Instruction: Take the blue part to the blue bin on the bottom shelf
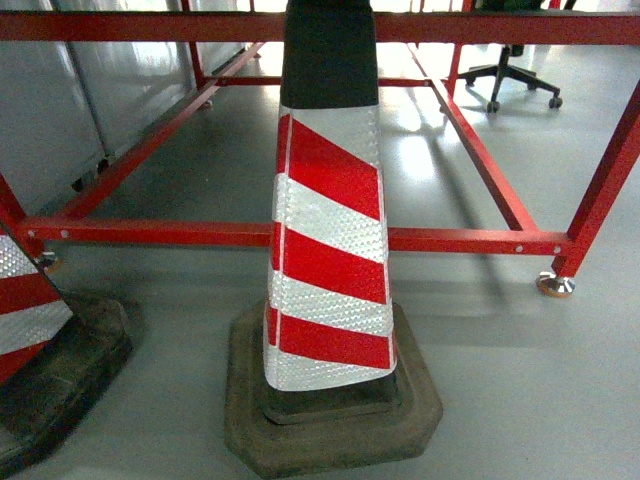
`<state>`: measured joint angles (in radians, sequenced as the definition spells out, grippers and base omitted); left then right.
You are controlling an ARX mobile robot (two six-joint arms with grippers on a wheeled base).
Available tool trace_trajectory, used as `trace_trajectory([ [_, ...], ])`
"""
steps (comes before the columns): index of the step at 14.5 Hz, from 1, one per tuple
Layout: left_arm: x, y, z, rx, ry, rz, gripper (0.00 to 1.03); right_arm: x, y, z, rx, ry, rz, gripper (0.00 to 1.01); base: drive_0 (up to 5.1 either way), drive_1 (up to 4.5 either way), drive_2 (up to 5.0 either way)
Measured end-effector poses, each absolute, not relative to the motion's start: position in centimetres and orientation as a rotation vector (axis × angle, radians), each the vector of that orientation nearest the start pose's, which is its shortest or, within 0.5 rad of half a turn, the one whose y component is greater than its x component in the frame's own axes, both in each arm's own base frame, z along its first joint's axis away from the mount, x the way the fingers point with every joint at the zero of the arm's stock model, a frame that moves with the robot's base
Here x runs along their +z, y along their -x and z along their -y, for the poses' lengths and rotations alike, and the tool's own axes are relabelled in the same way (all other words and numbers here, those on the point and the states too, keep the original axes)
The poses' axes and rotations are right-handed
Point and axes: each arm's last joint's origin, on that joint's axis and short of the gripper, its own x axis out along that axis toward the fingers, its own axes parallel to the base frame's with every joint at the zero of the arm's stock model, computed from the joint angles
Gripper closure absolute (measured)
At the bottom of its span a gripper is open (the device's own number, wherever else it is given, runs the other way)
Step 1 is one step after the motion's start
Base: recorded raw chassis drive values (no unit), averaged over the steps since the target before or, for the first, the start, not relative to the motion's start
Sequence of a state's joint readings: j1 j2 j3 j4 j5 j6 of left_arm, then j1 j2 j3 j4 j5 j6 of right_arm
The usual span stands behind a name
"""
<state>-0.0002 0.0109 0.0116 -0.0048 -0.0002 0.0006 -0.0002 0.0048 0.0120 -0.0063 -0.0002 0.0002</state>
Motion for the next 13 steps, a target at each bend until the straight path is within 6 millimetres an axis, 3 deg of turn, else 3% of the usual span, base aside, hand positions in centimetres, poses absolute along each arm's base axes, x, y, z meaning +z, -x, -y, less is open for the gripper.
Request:
trace_trajectory([
  [13,16.62,-9.77,0.0,-0.001,0.0,-0.004,0.05,16.67,-9.73,0.0,-0.001,-0.002,0.002,0.03,0.0,0.0,0.0],
])
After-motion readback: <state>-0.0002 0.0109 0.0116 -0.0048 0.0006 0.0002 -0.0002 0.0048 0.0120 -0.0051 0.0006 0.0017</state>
